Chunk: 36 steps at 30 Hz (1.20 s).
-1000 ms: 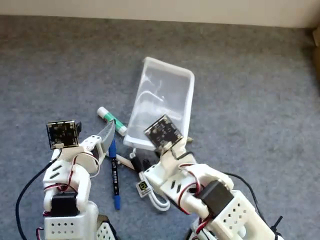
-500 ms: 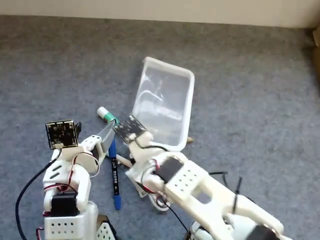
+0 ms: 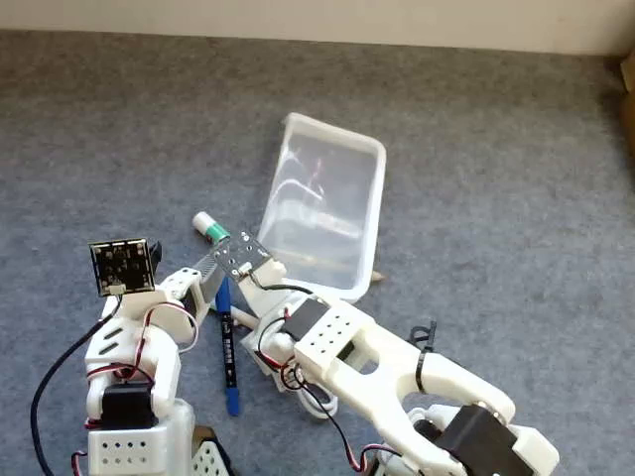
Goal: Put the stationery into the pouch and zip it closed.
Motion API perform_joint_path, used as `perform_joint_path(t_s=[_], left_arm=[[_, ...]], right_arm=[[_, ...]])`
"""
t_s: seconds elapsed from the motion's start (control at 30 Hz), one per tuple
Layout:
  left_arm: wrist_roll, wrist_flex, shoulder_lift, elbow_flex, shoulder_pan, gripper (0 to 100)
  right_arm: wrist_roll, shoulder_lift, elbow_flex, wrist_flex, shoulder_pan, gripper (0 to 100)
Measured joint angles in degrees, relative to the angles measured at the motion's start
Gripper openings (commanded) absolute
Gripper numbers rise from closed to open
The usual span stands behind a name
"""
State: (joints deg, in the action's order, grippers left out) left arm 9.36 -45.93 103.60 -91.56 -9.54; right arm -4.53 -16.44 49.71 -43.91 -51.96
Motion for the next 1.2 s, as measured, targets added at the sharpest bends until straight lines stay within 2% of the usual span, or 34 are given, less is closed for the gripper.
perform_joint_path(t_s=[0.17,0.43,0.63,0.9,1.2], left_arm=[[0.0,0.0,0.0,0.0,0.0,34],[0.0,0.0,0.0,0.0,0.0,34],[0.0,-0.5,0.0,0.0,0.0,34],[-1.8,-5.3,0.0,2.2,0.5,34],[-4.9,-5.4,0.0,2.2,3.0,34]], right_arm=[[0.0,0.0,-2.2,0.2,0.2,0.3],[0.0,-1.1,-2.6,-1.0,1.4,0.5],[0.2,-10.1,-2.6,-3.3,4.2,0.5],[2.1,-19.4,-1.4,-6.2,4.7,0.5],[2.1,-30.6,-1.4,-10.7,8.2,0.5]])
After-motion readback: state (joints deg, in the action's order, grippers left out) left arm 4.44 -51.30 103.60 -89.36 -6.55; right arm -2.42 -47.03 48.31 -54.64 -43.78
